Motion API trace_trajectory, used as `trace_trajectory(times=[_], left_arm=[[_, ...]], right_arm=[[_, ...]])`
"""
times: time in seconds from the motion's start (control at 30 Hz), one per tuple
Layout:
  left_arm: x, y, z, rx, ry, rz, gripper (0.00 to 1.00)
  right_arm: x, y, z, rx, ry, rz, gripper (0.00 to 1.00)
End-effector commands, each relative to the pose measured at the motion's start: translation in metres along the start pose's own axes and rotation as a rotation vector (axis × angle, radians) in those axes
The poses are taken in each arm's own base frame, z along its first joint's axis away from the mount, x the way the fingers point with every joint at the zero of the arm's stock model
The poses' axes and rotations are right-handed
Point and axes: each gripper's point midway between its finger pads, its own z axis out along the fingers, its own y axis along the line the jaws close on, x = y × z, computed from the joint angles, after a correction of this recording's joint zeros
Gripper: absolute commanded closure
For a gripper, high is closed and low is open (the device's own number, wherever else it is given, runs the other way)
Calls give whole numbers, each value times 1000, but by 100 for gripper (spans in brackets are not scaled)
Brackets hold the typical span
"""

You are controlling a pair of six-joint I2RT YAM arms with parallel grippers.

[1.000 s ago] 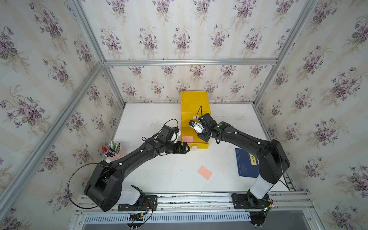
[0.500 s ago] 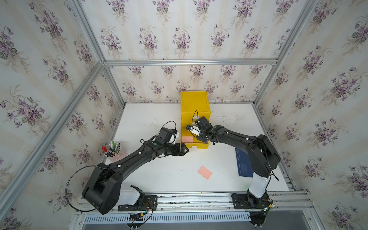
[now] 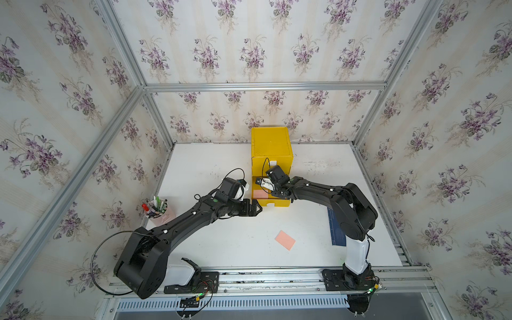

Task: Please put the sticky notes in the drawer by color
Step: Place the sticky notes in the drawer, then pick up the sticky notes from the center of the board.

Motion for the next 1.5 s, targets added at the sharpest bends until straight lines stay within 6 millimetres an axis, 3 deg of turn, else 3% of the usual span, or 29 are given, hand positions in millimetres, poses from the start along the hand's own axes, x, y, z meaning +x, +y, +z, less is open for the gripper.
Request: trace_trajectory(times=[0.0,0.4,0.6,0.7,0.87,0.97,1.1,1.13,1.2,1.3,1.47], left_arm=[[-1,-2,0,12,-4,12,3],[-4,-5,-3,21,-3,13,3],[-5,-7,-8,21,-11,15,3],[-5,-8,-9,20,-12,11,2],[-6,-11,-13,30,-19,16,2],[-4,-12,-16,37,-20,17,3],[0,-18,-17,74,-10,17,3],[1,-18,-18,79,-7,18,2],[2,-17,-19,70,-7,20,2],[1,-14,-20,55,-13,15,2],[1,-15,-22,61,-16,5,2]], right_arm=[[-2,-8,2,36,3,-12,52],[-2,-19,-7,92,0,35,33],[0,-20,-7,103,5,24,31],[-10,-32,-27,99,-34,119,32],[-12,-35,-89,-6,-126,378,32],[-3,-10,-130,-181,-173,553,32],[16,41,-175,-425,-203,732,32],[22,51,-182,-464,-195,799,27],[36,72,-189,-536,-143,903,20],[51,102,-190,-622,-38,1016,19],[67,146,-180,-668,69,1058,17]])
